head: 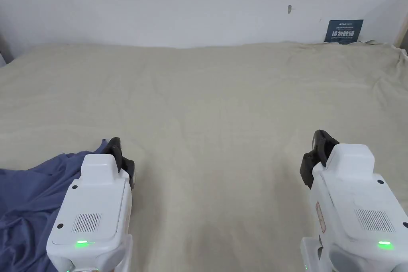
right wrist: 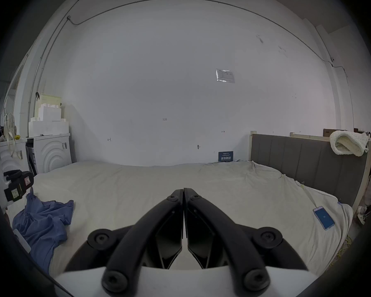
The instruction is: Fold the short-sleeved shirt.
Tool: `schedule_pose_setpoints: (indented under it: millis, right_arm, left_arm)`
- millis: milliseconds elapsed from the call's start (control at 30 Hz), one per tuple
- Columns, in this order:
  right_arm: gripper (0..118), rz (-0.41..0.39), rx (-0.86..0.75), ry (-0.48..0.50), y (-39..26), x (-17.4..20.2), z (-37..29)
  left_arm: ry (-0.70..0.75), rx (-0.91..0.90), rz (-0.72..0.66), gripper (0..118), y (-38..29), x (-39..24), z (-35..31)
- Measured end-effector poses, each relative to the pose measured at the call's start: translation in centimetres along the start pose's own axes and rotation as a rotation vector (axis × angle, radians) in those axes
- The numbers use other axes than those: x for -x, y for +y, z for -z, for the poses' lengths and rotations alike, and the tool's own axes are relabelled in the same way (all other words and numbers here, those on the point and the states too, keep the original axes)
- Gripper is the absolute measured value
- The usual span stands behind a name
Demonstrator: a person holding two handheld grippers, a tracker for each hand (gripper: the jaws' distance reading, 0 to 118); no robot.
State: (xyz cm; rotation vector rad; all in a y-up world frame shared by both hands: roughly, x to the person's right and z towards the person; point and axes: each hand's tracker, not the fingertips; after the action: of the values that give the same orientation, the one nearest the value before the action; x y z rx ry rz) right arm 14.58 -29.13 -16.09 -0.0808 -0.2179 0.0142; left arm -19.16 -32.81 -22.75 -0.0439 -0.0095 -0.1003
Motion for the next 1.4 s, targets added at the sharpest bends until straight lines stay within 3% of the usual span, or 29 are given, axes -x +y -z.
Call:
schedule_pose_setpoints:
  millis: [67,133,200,433,500,567,600,700,767,867,967,1033,1100,1400]
  right_arm:
    - [0,-0.082,-0.011,-0.025,0.4,0.5,-0.1]
    - [0,-0.179,-0.035,-0.046,0.7,1.3,-0.3]
    - [0,-0.303,-0.072,-0.072,1.0,2.3,-0.5]
    - [0,-0.911,-0.302,-0.224,-0.4,6.1,-1.0]
    - [0,-0.978,-0.337,-0.225,-0.9,6.4,-1.0]
    - [0,-0.919,-0.3,-0.194,-0.7,6.2,-1.1]
    - [0,-0.856,-0.27,-0.181,-0.4,6.0,-1.1]
    - [0,-0.647,-0.216,-0.147,0.8,4.9,-1.2]
    - [0,-0.458,-0.171,-0.085,1.6,3.9,-1.4]
    - [0,-0.197,-0.081,-0.015,2.0,2.3,-0.9]
    - [0,-0.004,-0.009,0.018,1.7,1.0,-0.5]
    - [0,0.049,0.013,0.011,1.3,0.5,-0.4]
    - [0,0.038,0.012,-0.001,1.0,0.4,-0.3]
    - [0,0.015,0.011,-0.008,1.0,0.4,-0.3]
  left_arm:
    - [-0.009,0.007,-0.034,0,0.4,0.2,0.1]
    - [-0.037,0.019,-0.153,0,1.0,0.7,0.2]
    - [-0.097,0.03,-0.342,0,1.6,1.8,0.4]
    - [-0.312,0.08,-1.209,0,0.1,5.7,1.6]
    - [-0.312,0.097,-1.366,0,-1.1,6.0,1.8]
    - [-0.275,0.096,-1.362,0,-1.5,6.0,1.6]
    - [-0.254,0.093,-1.287,0,-1.2,5.9,1.5]
    - [-0.175,0.084,-0.855,0,1.2,4.5,0.7]
    - [-0.119,0.051,-0.538,0,2.6,2.6,0.1]
    - [-0.068,-0.009,-0.24,0,2.9,0.6,-0.4]
    - [-0.018,-0.031,-0.05,0,2.3,-0.7,-0.3]
    - [-0.002,-0.032,0.011,0,1.9,-1.0,-0.2]
    - [0.006,-0.034,0.07,0,1.5,-1.4,-0.3]
    - [-0.005,-0.02,0.008,0,1.3,-0.7,-0.1]
